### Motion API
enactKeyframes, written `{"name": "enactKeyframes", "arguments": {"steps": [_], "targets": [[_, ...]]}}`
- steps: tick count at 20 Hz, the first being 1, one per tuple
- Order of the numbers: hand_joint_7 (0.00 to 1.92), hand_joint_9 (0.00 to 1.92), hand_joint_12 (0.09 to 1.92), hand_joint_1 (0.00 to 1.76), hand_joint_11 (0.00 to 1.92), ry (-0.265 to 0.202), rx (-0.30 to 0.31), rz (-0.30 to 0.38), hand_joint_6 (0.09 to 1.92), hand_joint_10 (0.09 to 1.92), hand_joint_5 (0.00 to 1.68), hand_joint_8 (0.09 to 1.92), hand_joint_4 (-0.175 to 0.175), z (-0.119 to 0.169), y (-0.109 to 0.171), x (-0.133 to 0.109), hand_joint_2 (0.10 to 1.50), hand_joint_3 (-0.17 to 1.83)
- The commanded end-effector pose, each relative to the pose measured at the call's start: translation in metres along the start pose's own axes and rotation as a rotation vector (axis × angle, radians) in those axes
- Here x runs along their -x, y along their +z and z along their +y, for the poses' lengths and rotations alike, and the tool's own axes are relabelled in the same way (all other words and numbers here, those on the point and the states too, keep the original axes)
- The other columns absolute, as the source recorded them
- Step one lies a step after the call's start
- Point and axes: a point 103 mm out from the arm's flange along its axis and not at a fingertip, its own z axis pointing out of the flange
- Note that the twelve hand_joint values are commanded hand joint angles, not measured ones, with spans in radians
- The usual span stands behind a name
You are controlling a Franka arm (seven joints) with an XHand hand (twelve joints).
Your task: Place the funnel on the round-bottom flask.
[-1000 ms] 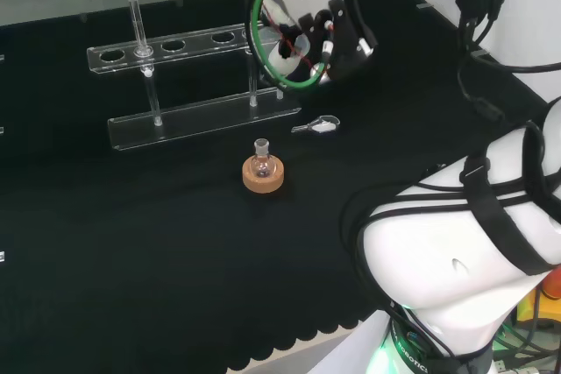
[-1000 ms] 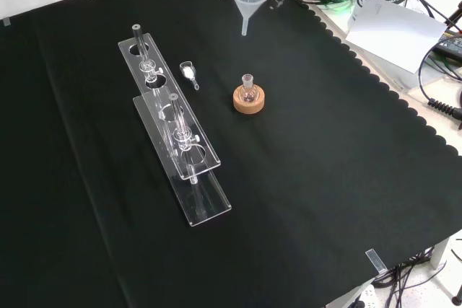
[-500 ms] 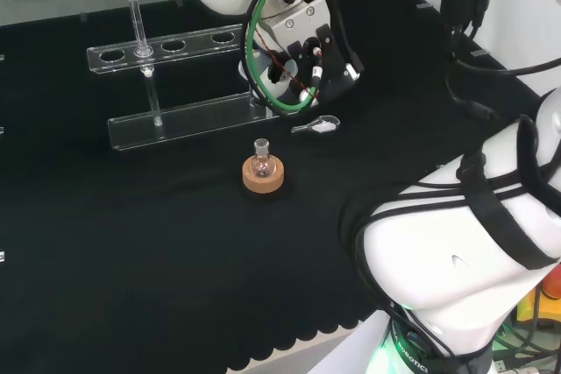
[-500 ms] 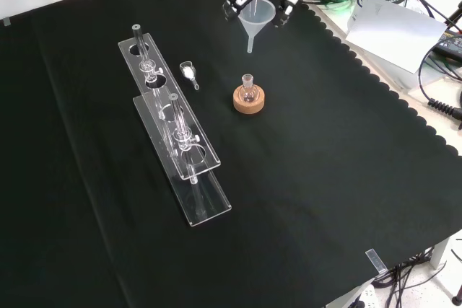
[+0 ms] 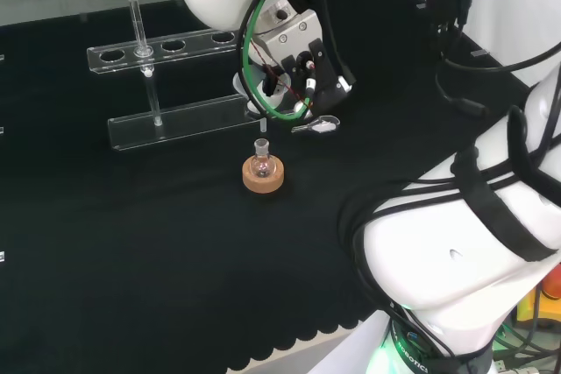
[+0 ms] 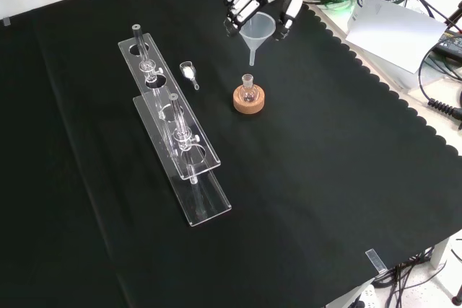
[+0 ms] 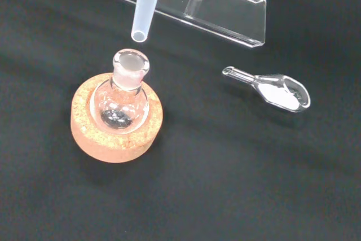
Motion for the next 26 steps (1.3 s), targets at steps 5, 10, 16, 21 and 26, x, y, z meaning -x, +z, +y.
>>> {"name": "enactKeyframes", "arguments": {"steps": [5, 10, 16, 21, 26], "targets": [[0.63, 0.96, 1.23, 0.88, 0.68, -0.005, -0.008, -0.005, 0.77, 0.41, 0.78, 0.63, 0.012, 0.005, 0.006, -0.004, 1.15, -0.17], [0.63, 0.96, 1.23, 0.88, 0.68, -0.005, -0.018, 0.001, 0.77, 0.41, 0.78, 0.63, 0.011, 0.011, 0.015, -0.005, 1.15, -0.17], [0.63, 0.96, 1.23, 0.88, 0.68, -0.004, -0.021, 0.007, 0.77, 0.41, 0.79, 0.63, 0.010, 0.013, 0.017, -0.005, 1.16, -0.17], [0.63, 0.96, 1.23, 0.88, 0.68, -0.003, -0.033, 0.028, 0.77, 0.41, 0.79, 0.64, 0.010, 0.021, 0.023, -0.004, 1.16, -0.17], [0.63, 0.96, 1.23, 0.88, 0.68, -0.002, -0.022, 0.027, 0.77, 0.41, 0.79, 0.64, 0.009, 0.023, 0.024, -0.003, 1.16, -0.17]]}}
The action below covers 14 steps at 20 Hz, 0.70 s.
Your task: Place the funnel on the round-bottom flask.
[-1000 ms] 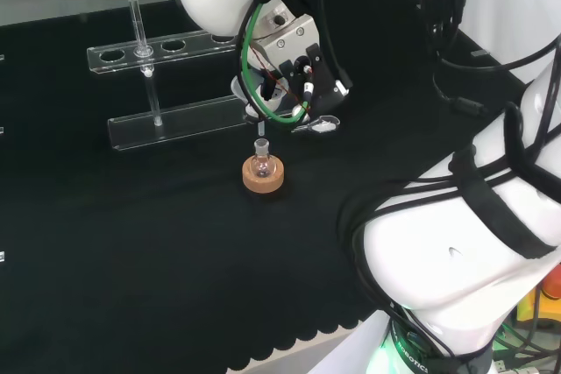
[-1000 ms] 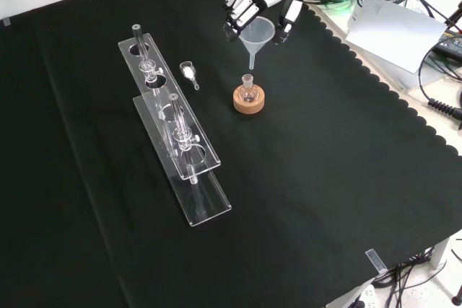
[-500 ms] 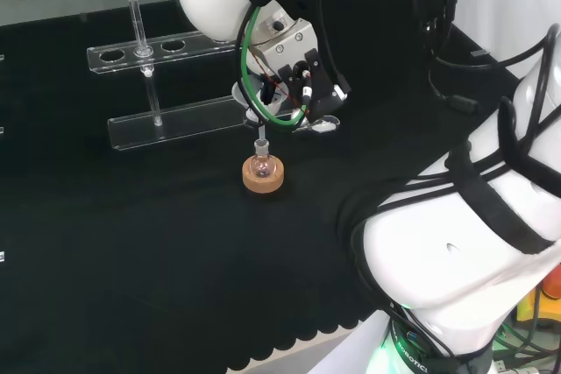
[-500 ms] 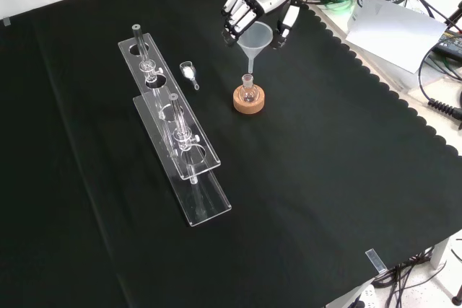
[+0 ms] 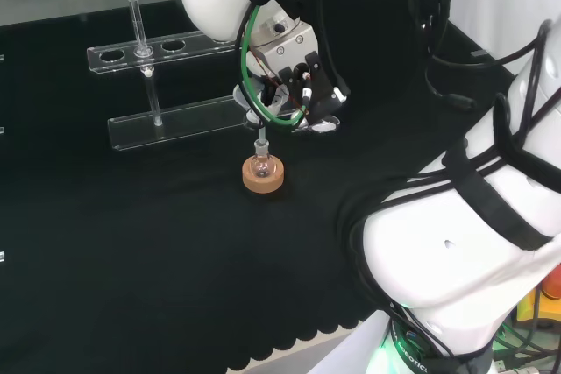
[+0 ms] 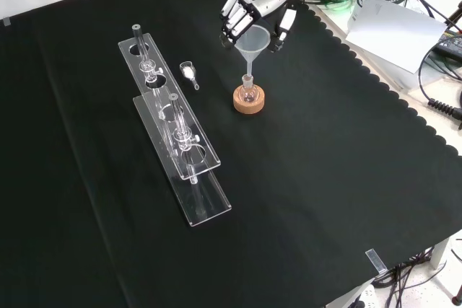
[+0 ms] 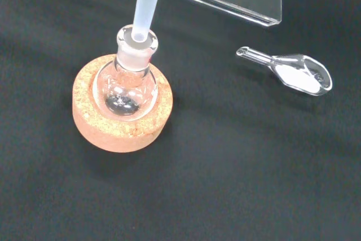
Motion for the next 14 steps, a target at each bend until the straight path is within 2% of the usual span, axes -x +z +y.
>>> {"name": "enactKeyframes", "arguments": {"steps": [1, 14], "targets": [[0.63, 0.96, 1.23, 0.88, 0.68, 0.002, 0.012, 0.008, 0.77, 0.41, 0.79, 0.64, 0.009, 0.004, 0.000, 0.003, 1.16, -0.17], [0.63, 0.96, 1.23, 0.88, 0.68, -0.001, -0.002, 0.016, 0.78, 0.41, 0.79, 0.64, 0.008, 0.012, 0.013, 0.004, 1.16, -0.17]]}}
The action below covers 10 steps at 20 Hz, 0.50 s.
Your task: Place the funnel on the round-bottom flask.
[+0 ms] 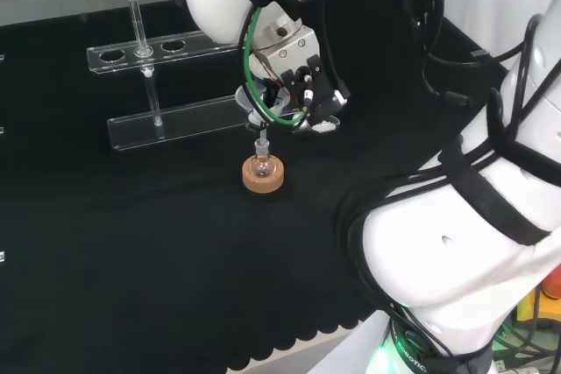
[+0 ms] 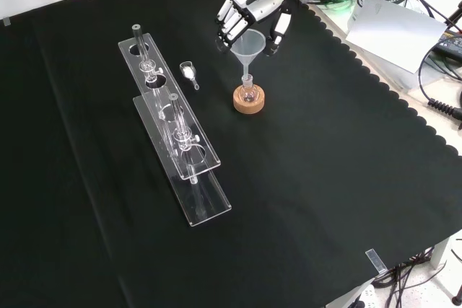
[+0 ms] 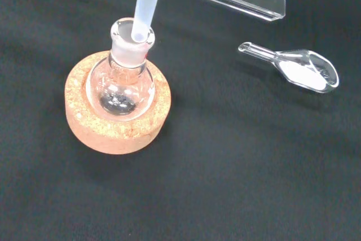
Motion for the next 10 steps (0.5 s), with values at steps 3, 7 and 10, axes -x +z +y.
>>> {"name": "enactKeyframes", "arguments": {"steps": [3, 7, 10], "targets": [[0.63, 0.96, 1.23, 0.88, 0.68, -0.001, -0.002, 0.012, 0.78, 0.41, 0.79, 0.64, 0.008, 0.003, 0.008, 0.003, 1.16, -0.17], [0.63, 0.96, 1.23, 0.88, 0.68, -0.005, -0.012, 0.015, 0.78, 0.41, 0.79, 0.64, 0.007, 0.004, 0.013, 0.002, 1.16, -0.17], [0.63, 0.96, 1.23, 0.88, 0.68, -0.006, -0.016, 0.016, 0.78, 0.41, 0.79, 0.64, 0.007, 0.005, 0.015, 0.001, 1.16, -0.17]]}}
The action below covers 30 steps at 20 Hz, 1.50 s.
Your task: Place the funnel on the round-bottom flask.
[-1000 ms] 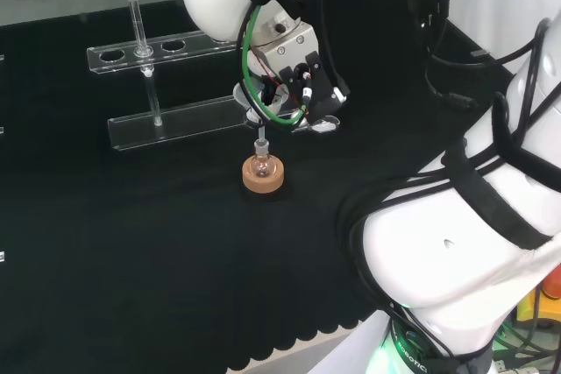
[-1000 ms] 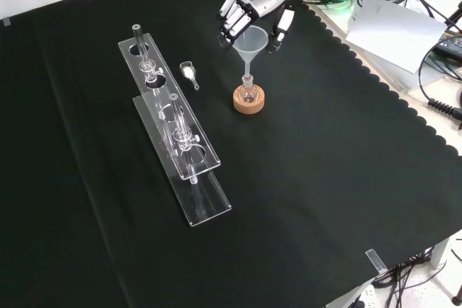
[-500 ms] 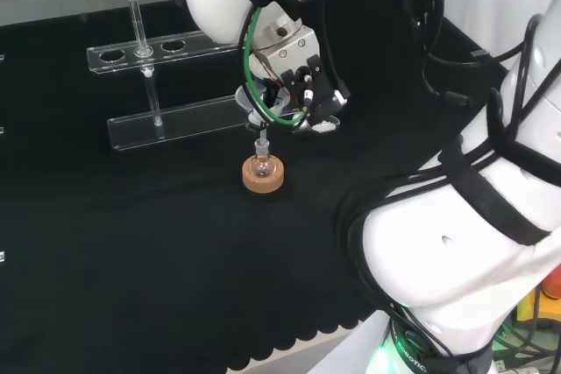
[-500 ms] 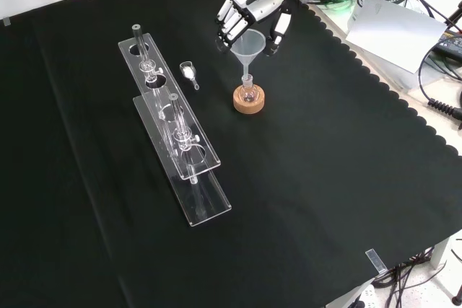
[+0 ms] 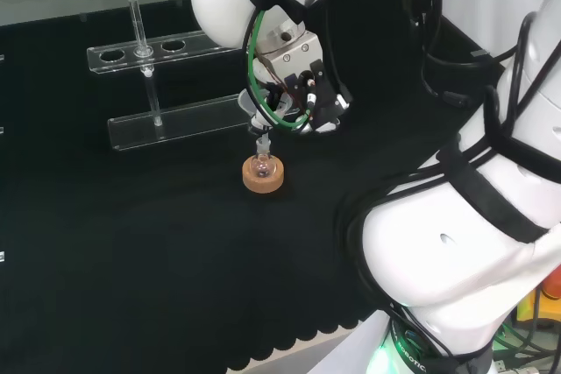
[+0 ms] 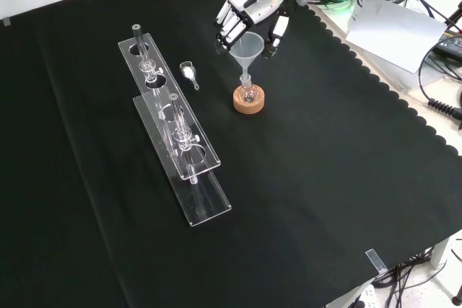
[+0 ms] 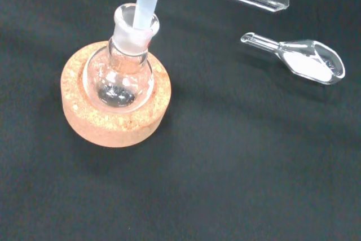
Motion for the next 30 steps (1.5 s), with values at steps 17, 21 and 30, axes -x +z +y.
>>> {"name": "enactKeyframes", "arguments": {"steps": [17, 21, 30], "targets": [[0.62, 0.96, 1.23, 0.88, 0.68, -0.006, -0.013, 0.010, 0.78, 0.41, 0.79, 0.64, 0.007, -0.004, 0.007, -0.011, 1.17, -0.17], [0.62, 0.96, 1.23, 0.88, 0.68, -0.012, -0.014, 0.015, 0.78, 0.42, 0.79, 0.64, 0.007, -0.005, 0.007, -0.012, 1.17, -0.17], [0.62, 0.96, 1.23, 0.88, 0.68, -0.001, -0.011, 0.006, 0.78, 0.42, 0.79, 0.64, 0.006, -0.006, 0.006, -0.012, 1.17, -0.17]]}}
